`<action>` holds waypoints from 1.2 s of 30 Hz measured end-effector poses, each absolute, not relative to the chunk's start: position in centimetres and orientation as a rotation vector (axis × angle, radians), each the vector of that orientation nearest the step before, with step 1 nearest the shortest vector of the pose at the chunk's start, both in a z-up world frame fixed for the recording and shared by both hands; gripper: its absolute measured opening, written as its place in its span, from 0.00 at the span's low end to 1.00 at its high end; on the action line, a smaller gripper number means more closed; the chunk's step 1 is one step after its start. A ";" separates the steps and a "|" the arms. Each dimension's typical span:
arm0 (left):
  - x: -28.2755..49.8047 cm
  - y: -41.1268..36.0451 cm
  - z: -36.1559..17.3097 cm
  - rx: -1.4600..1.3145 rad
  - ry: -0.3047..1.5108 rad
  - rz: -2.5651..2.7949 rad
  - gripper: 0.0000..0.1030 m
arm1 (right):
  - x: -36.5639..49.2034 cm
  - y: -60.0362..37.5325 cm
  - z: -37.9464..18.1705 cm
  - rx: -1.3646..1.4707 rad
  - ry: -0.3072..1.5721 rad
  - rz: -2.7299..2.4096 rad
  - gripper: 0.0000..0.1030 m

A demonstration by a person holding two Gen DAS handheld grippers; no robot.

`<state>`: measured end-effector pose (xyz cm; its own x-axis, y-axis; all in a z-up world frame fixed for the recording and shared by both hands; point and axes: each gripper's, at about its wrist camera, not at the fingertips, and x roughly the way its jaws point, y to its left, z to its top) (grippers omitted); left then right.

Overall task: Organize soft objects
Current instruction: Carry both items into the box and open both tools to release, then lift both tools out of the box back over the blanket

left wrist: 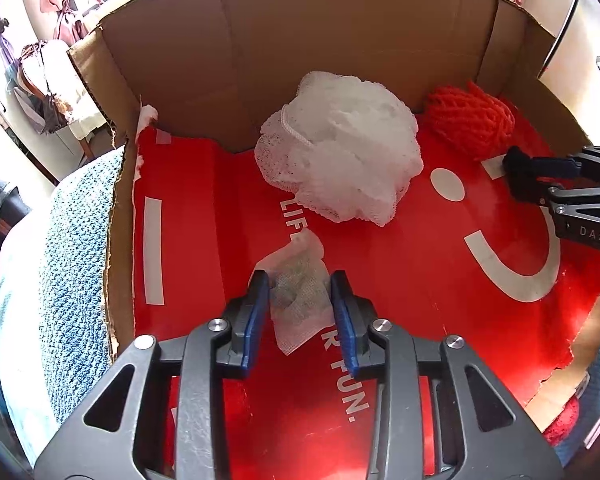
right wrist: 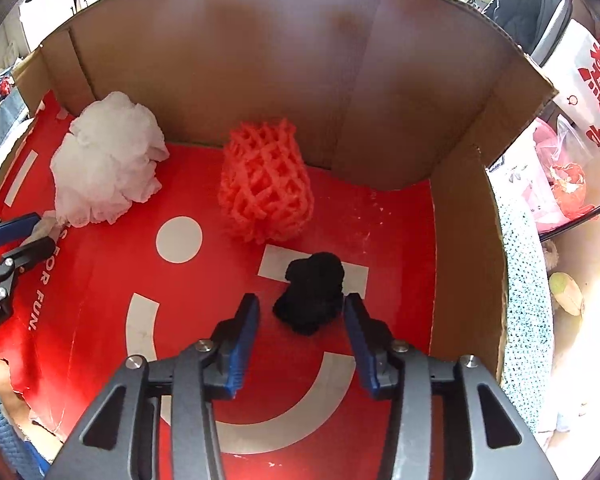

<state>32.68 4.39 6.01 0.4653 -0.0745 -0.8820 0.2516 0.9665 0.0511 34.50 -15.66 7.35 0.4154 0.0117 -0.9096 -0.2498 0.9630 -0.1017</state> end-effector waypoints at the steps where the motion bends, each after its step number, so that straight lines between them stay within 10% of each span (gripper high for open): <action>1: 32.6 4.3 6.0 0.182 1.068 -0.203 0.46 | 34.5 -15.6 7.4 -0.233 1.132 0.168 0.47; 36: 18.3 5.9 17.5 -0.023 0.618 -0.285 0.84 | 18.5 -15.8 20.2 -0.120 0.691 0.212 0.98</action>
